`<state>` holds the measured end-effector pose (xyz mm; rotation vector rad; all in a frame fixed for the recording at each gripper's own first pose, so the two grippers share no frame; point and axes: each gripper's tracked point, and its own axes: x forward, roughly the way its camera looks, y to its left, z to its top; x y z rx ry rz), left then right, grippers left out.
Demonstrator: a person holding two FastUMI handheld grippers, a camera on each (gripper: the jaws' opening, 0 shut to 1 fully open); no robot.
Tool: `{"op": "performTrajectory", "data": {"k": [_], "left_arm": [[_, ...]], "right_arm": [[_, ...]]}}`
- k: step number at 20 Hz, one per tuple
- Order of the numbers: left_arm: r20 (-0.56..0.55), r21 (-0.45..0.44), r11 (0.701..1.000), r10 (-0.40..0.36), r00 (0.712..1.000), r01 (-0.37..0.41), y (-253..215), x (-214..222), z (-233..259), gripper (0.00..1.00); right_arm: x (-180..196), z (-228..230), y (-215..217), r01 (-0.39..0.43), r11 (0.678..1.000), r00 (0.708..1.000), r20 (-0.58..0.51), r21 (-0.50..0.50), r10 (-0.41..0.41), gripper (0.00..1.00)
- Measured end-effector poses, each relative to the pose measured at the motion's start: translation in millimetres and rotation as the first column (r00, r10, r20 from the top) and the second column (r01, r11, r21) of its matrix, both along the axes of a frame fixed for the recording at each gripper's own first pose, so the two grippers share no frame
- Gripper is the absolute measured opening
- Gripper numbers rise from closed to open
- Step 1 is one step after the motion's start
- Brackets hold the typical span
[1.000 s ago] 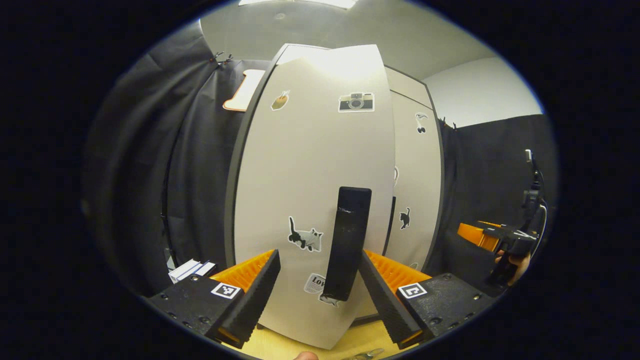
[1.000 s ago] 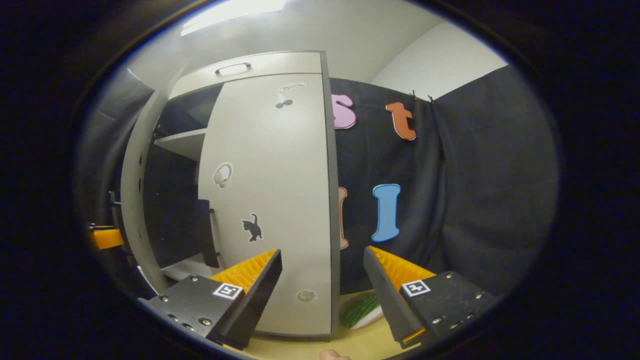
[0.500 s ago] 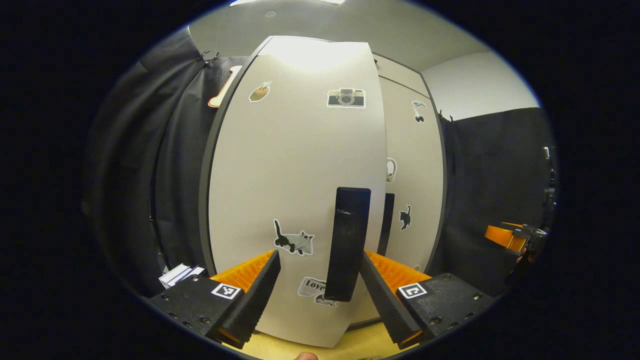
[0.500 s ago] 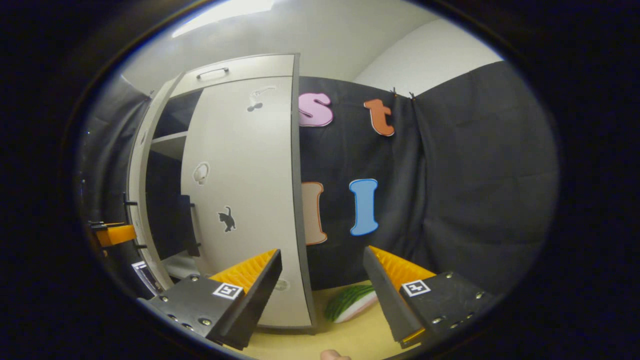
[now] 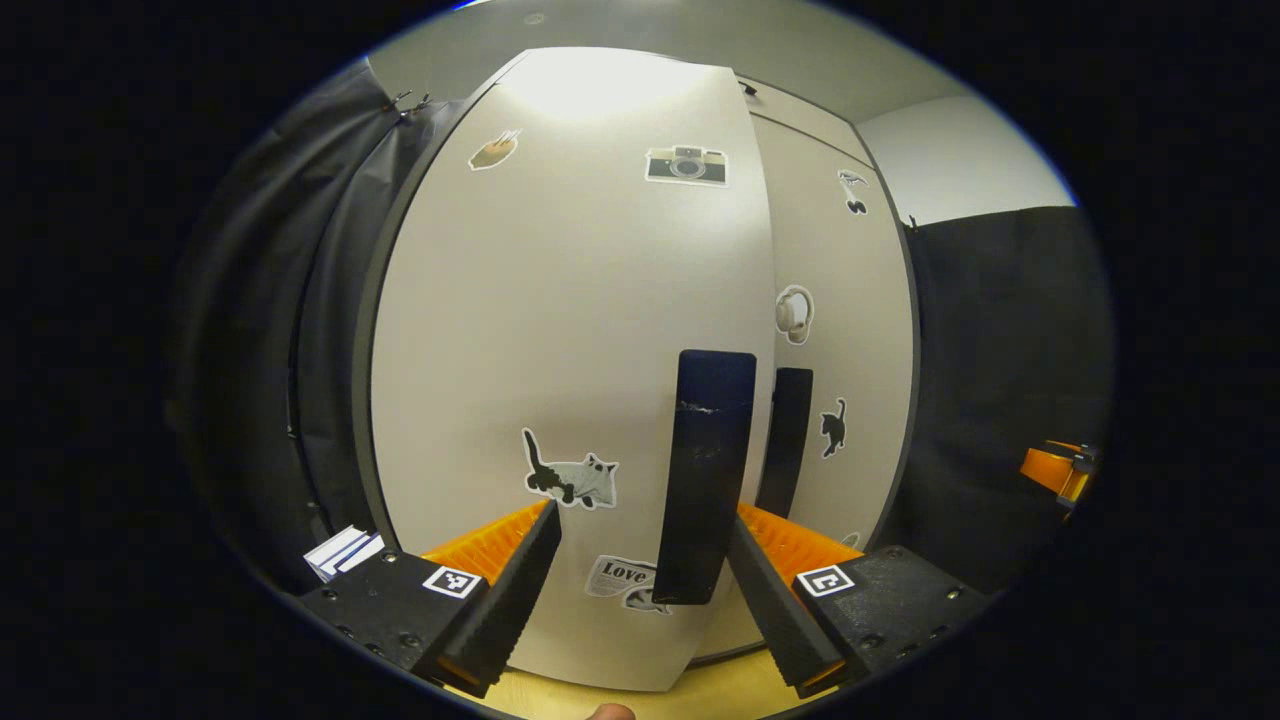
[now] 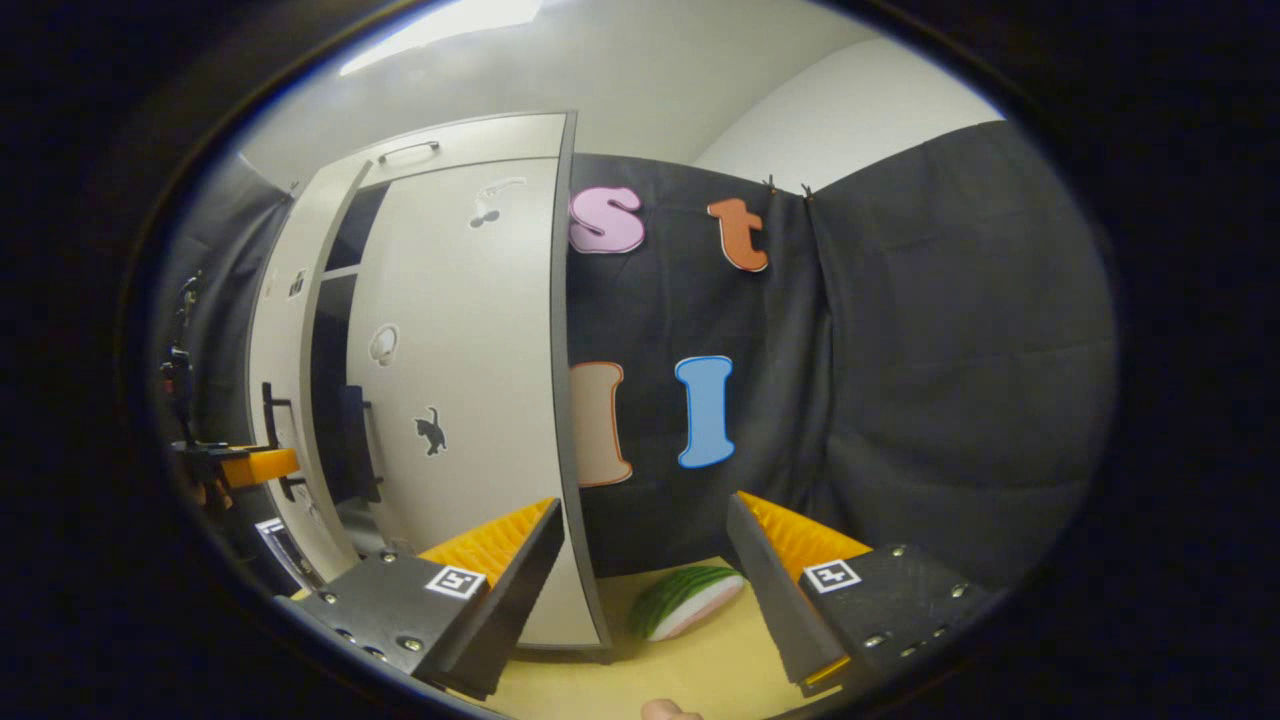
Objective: Grasp the bottle in the cabinet with the left hand and place it on the coaster, then close the right door with the right hand and the left door with the left hand.
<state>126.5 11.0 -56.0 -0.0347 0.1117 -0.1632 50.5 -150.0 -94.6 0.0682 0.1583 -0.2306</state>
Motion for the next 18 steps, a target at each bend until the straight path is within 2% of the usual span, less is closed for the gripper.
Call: {"op": "performTrajectory", "data": {"k": [2, 7, 8, 18], "left_arm": [[-0.002, 0.003, 1.0, -0.003, 1.0, 0.003, -1.3, 3.2, -1.1, 0.99], [-0.006, 0.036, 0.999, 0.011, 1.0, -0.011, -2.7, 6.6, -3.9, 0.98], [-0.002, 0.044, 0.999, 0.015, 1.0, -0.015, -2.9, 5.7, -3.5, 0.99], [0.001, 0.085, 0.996, 0.024, 1.0, -0.024, -6.5, 4.6, -4.1, 0.99]], "right_arm": [[1.2, -1.1, -2.0, 0.003, 1.0, 1.0, -0.002, 0.001, -0.003, 1.0], [1.9, -5.9, -5.0, 0.014, 1.0, 1.0, -0.012, -0.002, -0.014, 1.0], [1.6, -6.9, -5.2, 0.015, 1.0, 1.0, -0.015, -0.002, -0.015, 0.97], [-8.3, -7.4, -3.1, 0.009, 1.0, 1.0, -0.024, 0.002, -0.009, 1.0]]}}
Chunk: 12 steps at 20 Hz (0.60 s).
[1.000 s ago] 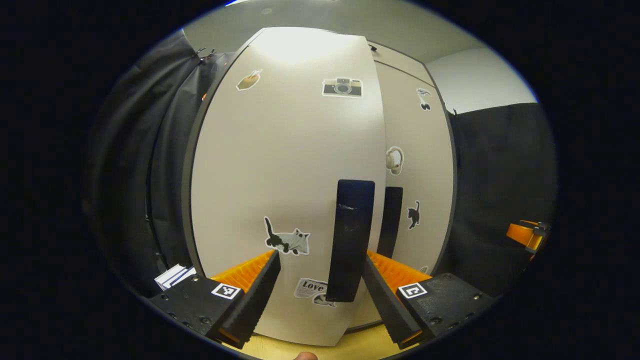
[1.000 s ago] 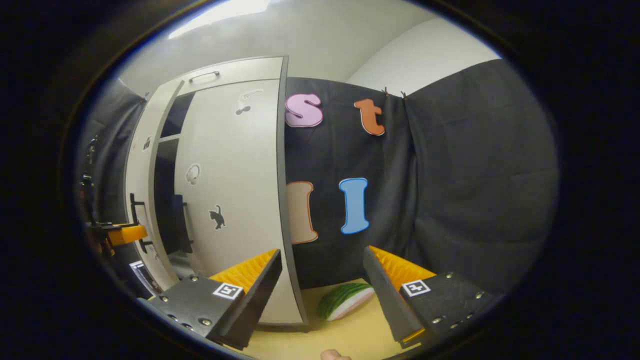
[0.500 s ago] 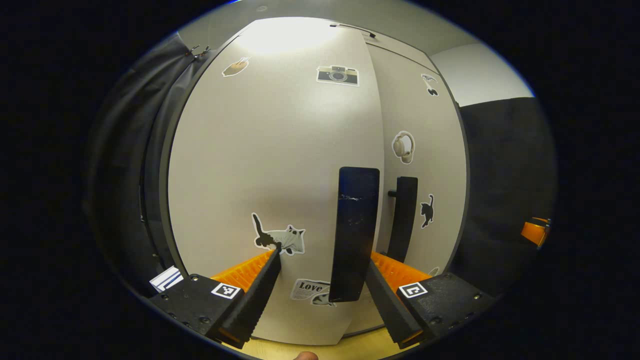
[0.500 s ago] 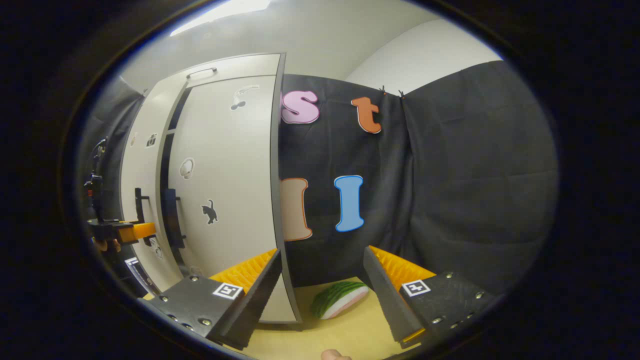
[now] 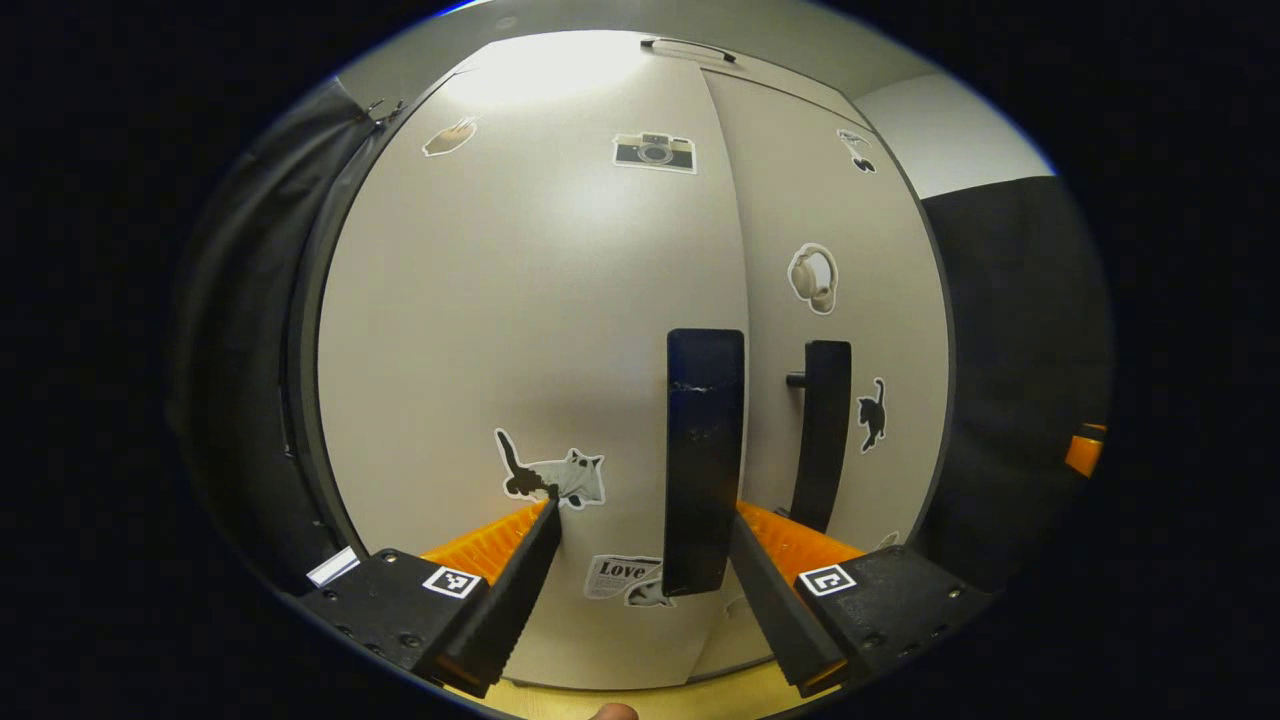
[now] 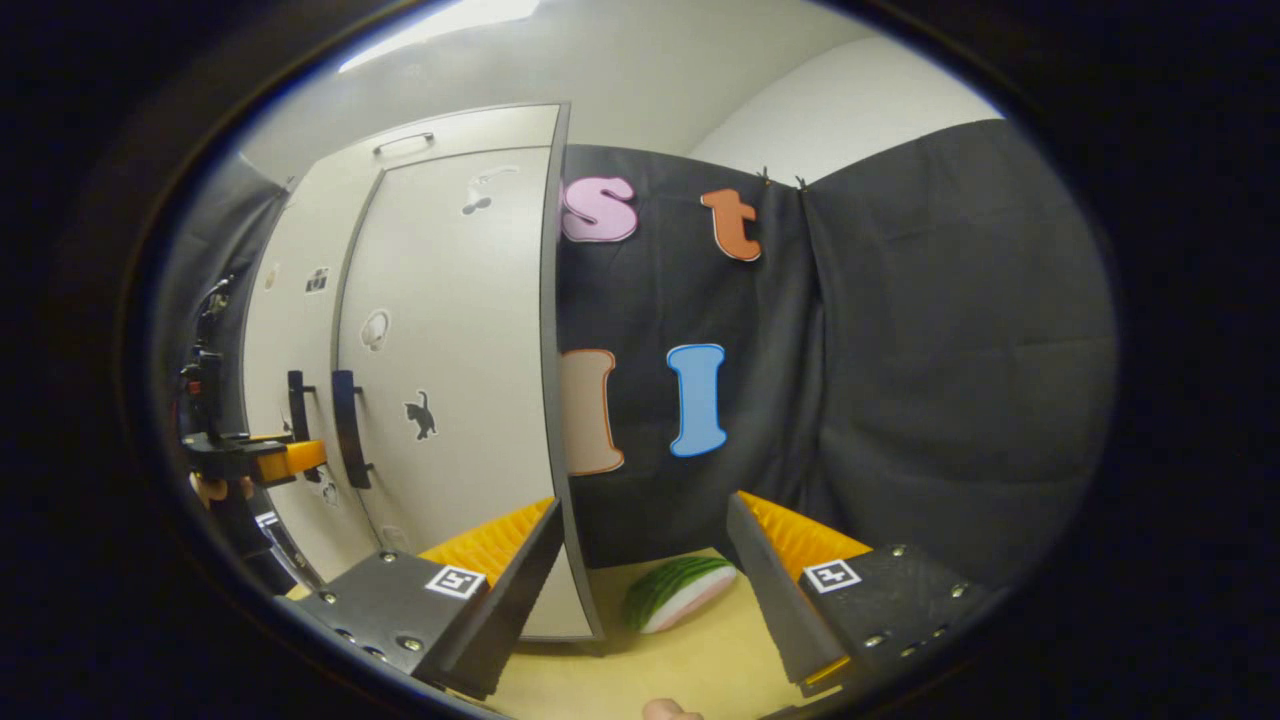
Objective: Grasp the bottle in the cabinet with the left hand and place it on the coaster, then close the right door with the right hand and the left door with the left hand.
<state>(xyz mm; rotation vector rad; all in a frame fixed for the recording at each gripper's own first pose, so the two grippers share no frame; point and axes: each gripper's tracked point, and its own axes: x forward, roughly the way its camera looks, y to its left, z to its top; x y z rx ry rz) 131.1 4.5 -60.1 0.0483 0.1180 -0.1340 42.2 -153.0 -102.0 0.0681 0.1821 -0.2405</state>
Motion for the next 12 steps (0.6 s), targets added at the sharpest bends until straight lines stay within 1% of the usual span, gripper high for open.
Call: {"op": "performTrajectory", "data": {"k": [4, 6, 8, 12], "left_arm": [[-0.007, 0.0, 1.0, 0.004, 1.0, -0.004, -1.2, -2.2, 1.2, 1.0], [0.0, -0.004, 1.0, 0.02, 1.0, -0.02, -1.0, -11.7, 11.3, 1.0], [0.006, 0.005, 0.999, 0.035, 0.999, -0.035, -4.2, -43.6, 31.9, 0.99], [0.042, 0.0, 0.999, 0.036, 0.998, -0.036, -17.9, -114.6, 91.8, 0.99]], "right_arm": [[-3.4, 7.2, 3.6, -0.011, 1.0, 1.0, 0.008, -0.003, 0.011, 1.0], [-8.2, 18.2, 8.4, -0.024, 1.0, 1.0, 0.019, -0.007, 0.025, 1.0], [-13.6, 38.8, 17.2, -0.047, 0.999, 0.998, 0.036, -0.008, 0.047, 1.0], [-23.2, 100.3, 33.9, -0.087, 0.996, 0.99, 0.112, -0.014, 0.088, 1.0]]}}
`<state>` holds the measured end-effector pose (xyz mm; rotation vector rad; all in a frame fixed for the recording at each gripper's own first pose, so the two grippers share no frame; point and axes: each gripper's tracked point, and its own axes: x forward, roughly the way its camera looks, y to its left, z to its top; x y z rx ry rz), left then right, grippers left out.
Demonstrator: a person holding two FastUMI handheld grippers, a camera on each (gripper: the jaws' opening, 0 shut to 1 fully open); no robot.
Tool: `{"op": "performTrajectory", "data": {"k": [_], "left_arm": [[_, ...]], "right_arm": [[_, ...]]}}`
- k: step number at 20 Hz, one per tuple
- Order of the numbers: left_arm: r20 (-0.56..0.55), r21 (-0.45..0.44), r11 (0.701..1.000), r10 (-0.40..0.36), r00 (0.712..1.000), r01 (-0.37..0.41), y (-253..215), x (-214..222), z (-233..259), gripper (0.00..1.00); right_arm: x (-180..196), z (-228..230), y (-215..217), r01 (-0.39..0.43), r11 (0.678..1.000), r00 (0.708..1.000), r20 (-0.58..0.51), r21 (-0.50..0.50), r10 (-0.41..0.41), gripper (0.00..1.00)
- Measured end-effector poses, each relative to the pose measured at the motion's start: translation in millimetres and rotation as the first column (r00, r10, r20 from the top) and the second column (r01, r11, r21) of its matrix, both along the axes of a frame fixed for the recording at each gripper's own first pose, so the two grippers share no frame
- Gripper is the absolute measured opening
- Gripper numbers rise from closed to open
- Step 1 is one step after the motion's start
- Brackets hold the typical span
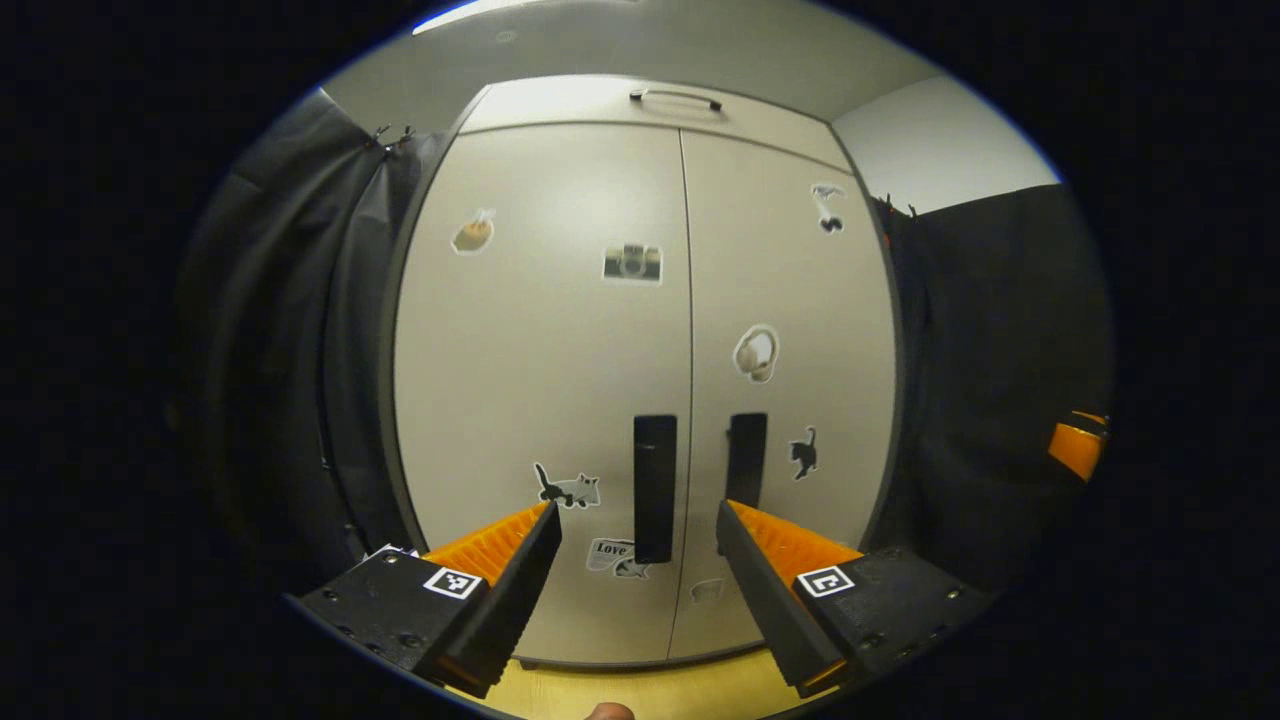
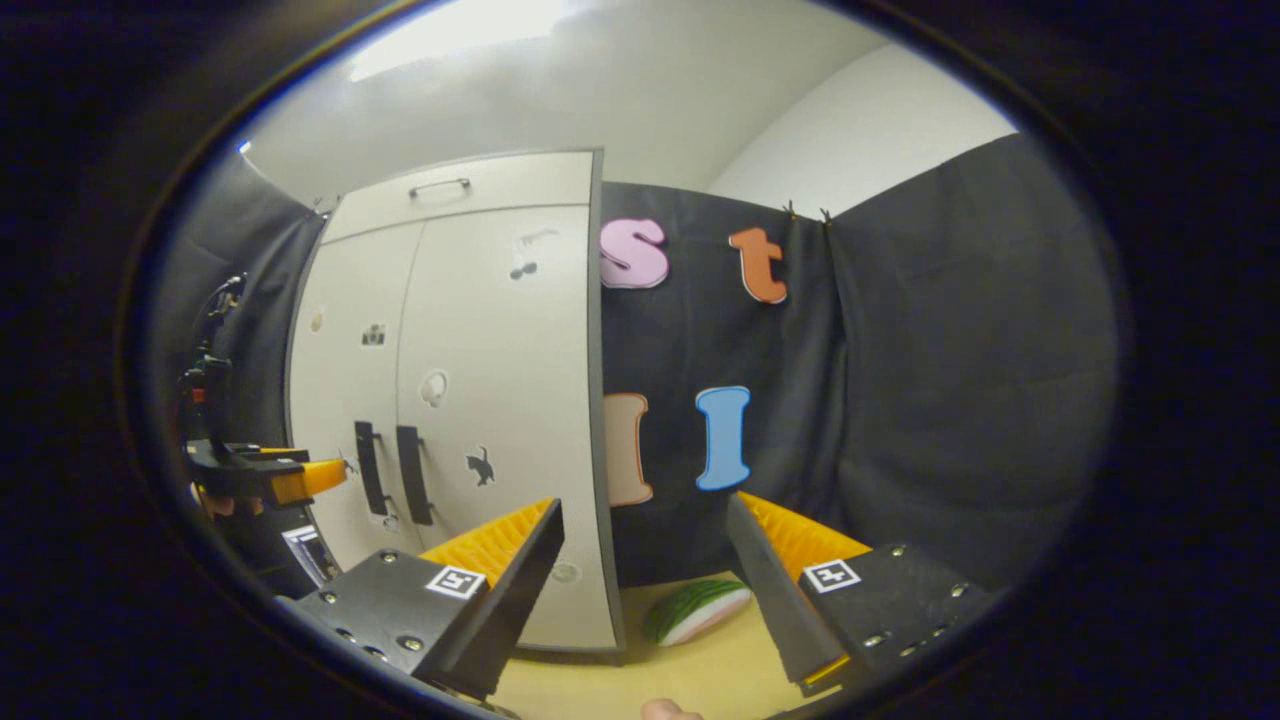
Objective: Grasp the bottle in the cabinet with the left hand and place it on the coaster, then close the right door with the right hand and the left door with the left hand.
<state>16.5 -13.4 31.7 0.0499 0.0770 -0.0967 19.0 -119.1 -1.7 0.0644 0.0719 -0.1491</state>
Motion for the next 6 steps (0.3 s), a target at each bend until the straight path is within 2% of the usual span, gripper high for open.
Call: {"op": "performTrajectory", "data": {"k": [2, 6], "left_arm": [[0.009, 0.005, 1.0, 0.008, 1.0, -0.008, -4.7, -28.9, 26.4, 0.97], [0.086, -0.011, 1.0, -0.023, 0.996, 0.024, -28.1, -63.7, 82.9, 0.99]], "right_arm": [[-3.4, 25.1, 4.5, -0.02, 1.0, 0.999, 0.033, 0.019, 0.019, 1.0], [-3.1, 51.2, 1.5, -0.049, 0.998, 0.996, 0.073, 0.047, 0.045, 0.97]]}}
